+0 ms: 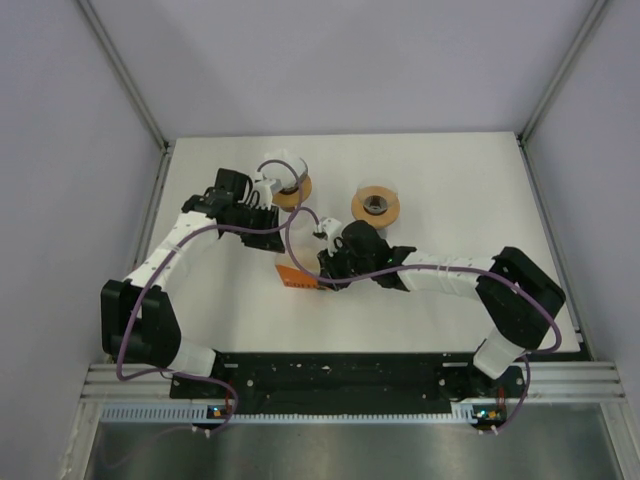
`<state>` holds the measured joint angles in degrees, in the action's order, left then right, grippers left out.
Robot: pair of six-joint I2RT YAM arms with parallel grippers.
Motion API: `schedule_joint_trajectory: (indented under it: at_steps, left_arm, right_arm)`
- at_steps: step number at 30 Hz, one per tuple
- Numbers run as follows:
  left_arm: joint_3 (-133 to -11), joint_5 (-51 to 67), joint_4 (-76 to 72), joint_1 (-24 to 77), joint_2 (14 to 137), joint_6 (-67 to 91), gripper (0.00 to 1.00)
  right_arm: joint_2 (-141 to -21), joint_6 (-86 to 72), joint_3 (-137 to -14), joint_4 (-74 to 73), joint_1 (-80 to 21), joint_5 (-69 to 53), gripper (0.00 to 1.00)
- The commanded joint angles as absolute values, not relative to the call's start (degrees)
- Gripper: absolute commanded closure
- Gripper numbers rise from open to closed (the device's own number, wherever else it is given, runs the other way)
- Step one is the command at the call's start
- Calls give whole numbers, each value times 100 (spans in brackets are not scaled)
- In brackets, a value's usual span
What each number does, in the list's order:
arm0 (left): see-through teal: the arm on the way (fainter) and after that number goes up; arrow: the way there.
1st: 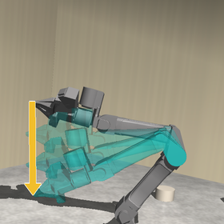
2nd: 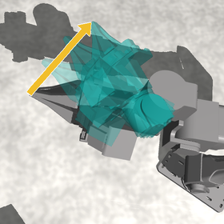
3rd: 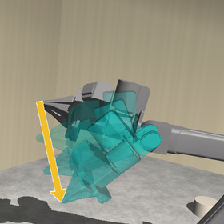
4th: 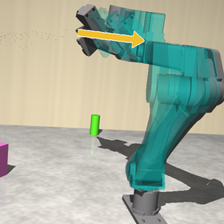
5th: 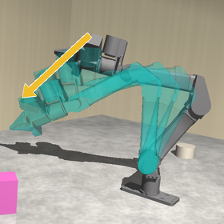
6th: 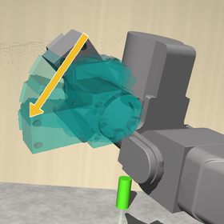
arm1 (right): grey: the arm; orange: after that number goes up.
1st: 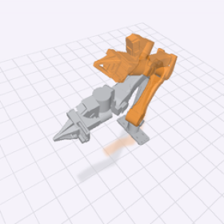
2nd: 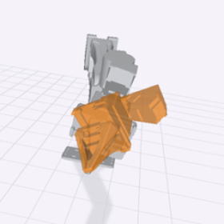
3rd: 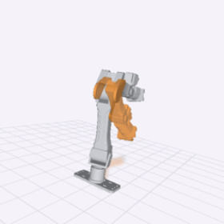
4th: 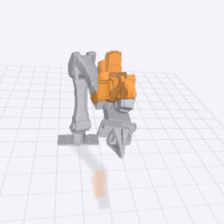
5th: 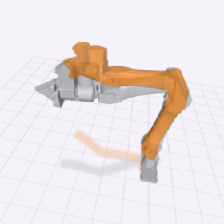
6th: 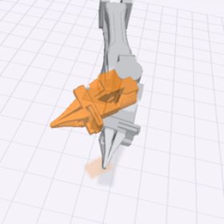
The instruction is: Place the coffee filter in the dripper
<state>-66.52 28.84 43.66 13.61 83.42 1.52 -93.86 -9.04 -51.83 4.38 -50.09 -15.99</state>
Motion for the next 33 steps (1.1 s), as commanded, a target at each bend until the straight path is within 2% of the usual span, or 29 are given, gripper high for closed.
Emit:
schedule_joint_trajectory:
  at_steps: [1,15,26,33]
  left_arm:
    - [-6680,2839,4228,1380,8332,62,71]
    - [-6767,2777,4280,1433,8332,53,96]
    - [-6776,2777,4280,1477,8358,53,97]
    - [-6785,2760,4289,1477,8358,53,98]
  right_arm:
    - [-9307,-817,-5379,571,-4992,-1626,73]
    - [-9571,-606,-5554,563,-4746,-1854,73]
    - [-9712,-686,-5634,738,-4799,-1960,74]
    - [-9730,-545,-5546,721,-4992,-2268,66]
